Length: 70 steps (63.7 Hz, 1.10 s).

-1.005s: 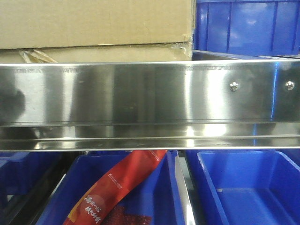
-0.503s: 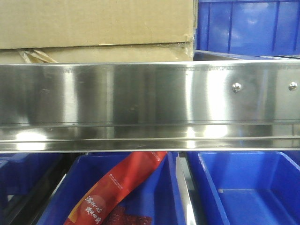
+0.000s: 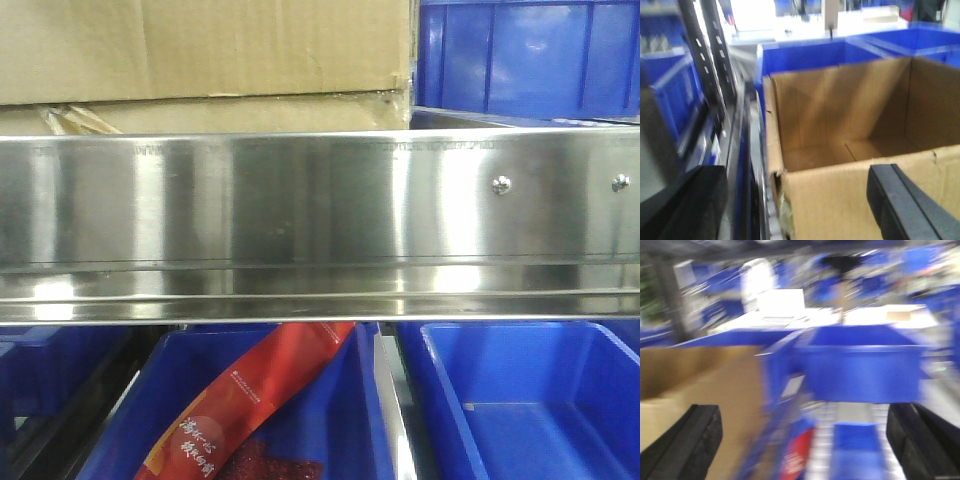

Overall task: Grab carton from right shelf to conveyor
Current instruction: 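Close both grippers on the carton's side walls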

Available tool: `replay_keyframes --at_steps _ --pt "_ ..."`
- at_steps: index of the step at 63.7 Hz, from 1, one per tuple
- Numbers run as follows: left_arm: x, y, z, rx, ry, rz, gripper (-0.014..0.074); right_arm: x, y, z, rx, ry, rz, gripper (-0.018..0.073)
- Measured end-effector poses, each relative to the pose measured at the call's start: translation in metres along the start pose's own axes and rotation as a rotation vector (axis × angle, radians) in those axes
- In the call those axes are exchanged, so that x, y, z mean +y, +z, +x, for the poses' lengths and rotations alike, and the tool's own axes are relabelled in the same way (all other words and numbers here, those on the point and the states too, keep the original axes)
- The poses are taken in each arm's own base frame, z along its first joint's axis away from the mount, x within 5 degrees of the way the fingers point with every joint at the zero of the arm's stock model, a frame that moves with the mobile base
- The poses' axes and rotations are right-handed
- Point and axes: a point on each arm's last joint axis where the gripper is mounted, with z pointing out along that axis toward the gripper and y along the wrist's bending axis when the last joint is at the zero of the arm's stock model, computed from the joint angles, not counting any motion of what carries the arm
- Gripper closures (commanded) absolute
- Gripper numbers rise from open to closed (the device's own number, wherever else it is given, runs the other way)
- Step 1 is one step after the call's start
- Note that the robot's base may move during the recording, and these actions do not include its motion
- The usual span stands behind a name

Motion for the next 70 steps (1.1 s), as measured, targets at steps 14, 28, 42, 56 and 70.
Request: replay_keyframes --at_steps 14,28,42,56,70 --pt "-0.002 0.047 -0.033 0.151 -0.017 0.009 0.0129 0.029 0.061 -0.042 0.223 -0.021 -0.214 -0.0009" --pt "0.004 0.083 -0.058 0.278 -0.072 0.002 0.0135 0.052 0.130 -0.063 0.488 -0.026 -0.236 -0.0009" --pt "0.020 0.112 -0.073 0.356 -0.106 -0.046 0.0135 0.066 0.188 -0.069 0.613 -0.061 -0.109 -0.0009" --pt "0.020 0.154 -0.062 0.455 -0.111 -0.040 0.0135 0.086 0.238 -0.058 0.633 -0.031 -0.108 -0.0009" --pt "0.020 0.190 -0.040 0.553 -0.099 -0.050 0.0135 0.089 0.277 -0.035 0.668 -0.050 -0.052 -0.0009"
